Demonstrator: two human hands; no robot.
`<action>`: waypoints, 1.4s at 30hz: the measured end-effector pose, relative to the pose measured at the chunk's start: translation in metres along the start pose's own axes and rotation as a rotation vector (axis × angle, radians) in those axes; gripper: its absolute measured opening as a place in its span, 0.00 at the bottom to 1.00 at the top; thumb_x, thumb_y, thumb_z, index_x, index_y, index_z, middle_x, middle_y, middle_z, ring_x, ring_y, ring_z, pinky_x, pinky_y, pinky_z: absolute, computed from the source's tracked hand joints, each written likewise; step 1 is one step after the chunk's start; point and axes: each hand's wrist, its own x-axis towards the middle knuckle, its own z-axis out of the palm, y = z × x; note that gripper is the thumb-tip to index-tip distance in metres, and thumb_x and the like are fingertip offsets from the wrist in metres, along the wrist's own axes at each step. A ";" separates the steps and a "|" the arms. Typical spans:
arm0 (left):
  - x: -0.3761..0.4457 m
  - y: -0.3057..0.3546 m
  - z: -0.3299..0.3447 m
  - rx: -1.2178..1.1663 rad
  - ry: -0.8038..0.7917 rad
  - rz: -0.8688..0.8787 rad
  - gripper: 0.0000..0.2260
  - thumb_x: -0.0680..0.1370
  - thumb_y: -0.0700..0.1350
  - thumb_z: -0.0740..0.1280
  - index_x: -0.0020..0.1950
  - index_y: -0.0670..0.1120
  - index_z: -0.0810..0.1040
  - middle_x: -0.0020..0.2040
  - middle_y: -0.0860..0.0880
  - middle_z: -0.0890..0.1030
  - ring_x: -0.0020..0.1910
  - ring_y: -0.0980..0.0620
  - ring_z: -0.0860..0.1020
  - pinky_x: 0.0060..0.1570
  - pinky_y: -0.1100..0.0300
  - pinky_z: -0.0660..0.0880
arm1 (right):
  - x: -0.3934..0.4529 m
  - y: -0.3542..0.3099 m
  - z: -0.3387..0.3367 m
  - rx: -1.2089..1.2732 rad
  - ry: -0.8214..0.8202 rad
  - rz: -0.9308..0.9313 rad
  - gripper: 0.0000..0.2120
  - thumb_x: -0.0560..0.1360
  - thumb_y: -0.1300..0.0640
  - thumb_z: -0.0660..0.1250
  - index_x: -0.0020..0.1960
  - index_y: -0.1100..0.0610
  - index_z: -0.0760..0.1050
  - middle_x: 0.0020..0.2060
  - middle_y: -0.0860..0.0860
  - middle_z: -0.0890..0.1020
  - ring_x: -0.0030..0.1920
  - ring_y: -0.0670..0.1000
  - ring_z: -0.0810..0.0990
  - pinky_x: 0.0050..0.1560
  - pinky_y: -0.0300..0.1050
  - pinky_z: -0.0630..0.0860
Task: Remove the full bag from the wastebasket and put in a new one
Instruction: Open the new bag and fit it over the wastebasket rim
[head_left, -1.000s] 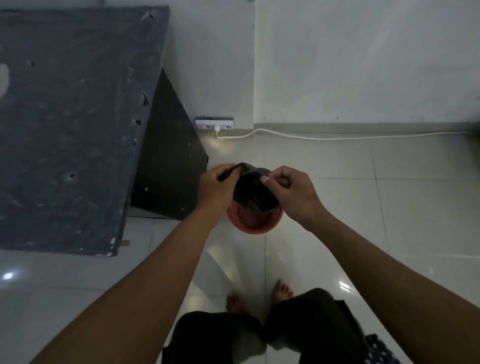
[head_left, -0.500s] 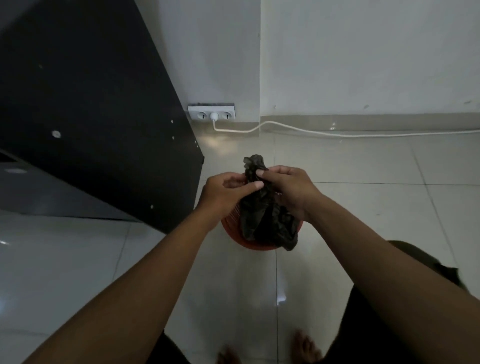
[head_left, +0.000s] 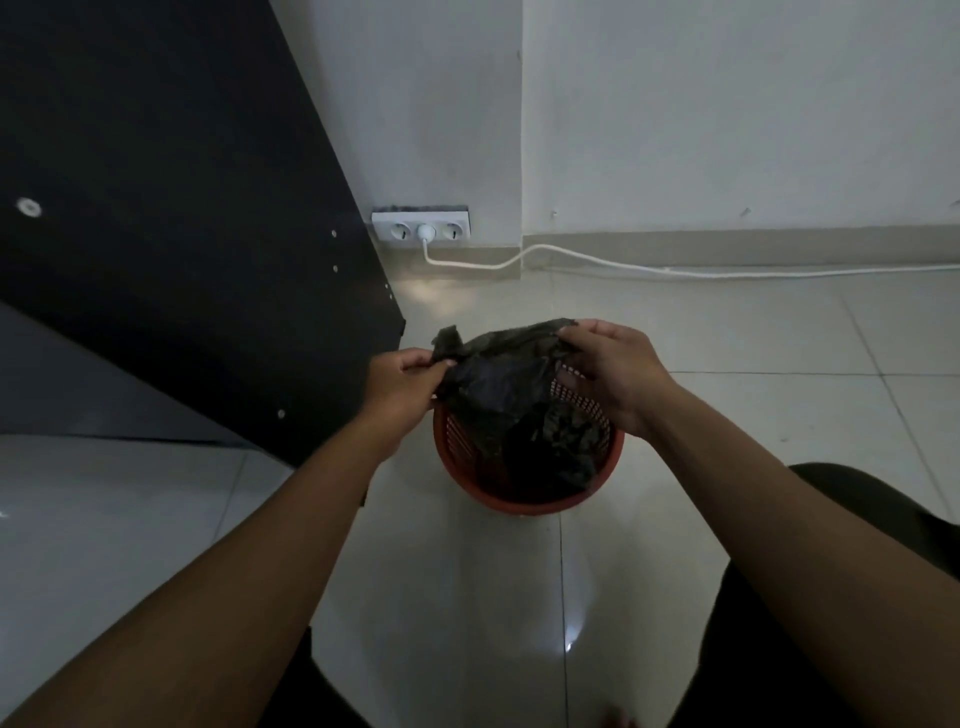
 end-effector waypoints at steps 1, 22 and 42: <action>0.001 0.000 -0.002 0.065 -0.014 0.026 0.08 0.77 0.39 0.70 0.55 0.40 0.82 0.48 0.44 0.82 0.45 0.50 0.80 0.41 0.64 0.77 | 0.001 0.002 -0.001 -0.026 0.006 -0.005 0.03 0.76 0.61 0.70 0.44 0.58 0.80 0.40 0.56 0.85 0.40 0.51 0.84 0.38 0.41 0.80; 0.025 0.021 0.024 0.022 -0.117 0.192 0.03 0.75 0.48 0.73 0.44 0.50 0.86 0.41 0.51 0.86 0.42 0.54 0.84 0.42 0.63 0.79 | -0.018 0.036 0.013 -0.478 0.207 -0.109 0.31 0.60 0.32 0.76 0.54 0.51 0.80 0.47 0.47 0.84 0.49 0.49 0.83 0.51 0.49 0.82; 0.040 0.013 -0.001 -0.629 -0.556 -0.288 0.07 0.80 0.39 0.62 0.48 0.49 0.78 0.41 0.47 0.79 0.39 0.51 0.80 0.42 0.60 0.80 | -0.001 0.015 -0.019 0.028 0.048 -0.017 0.16 0.80 0.67 0.54 0.50 0.58 0.80 0.39 0.51 0.83 0.38 0.48 0.82 0.35 0.38 0.78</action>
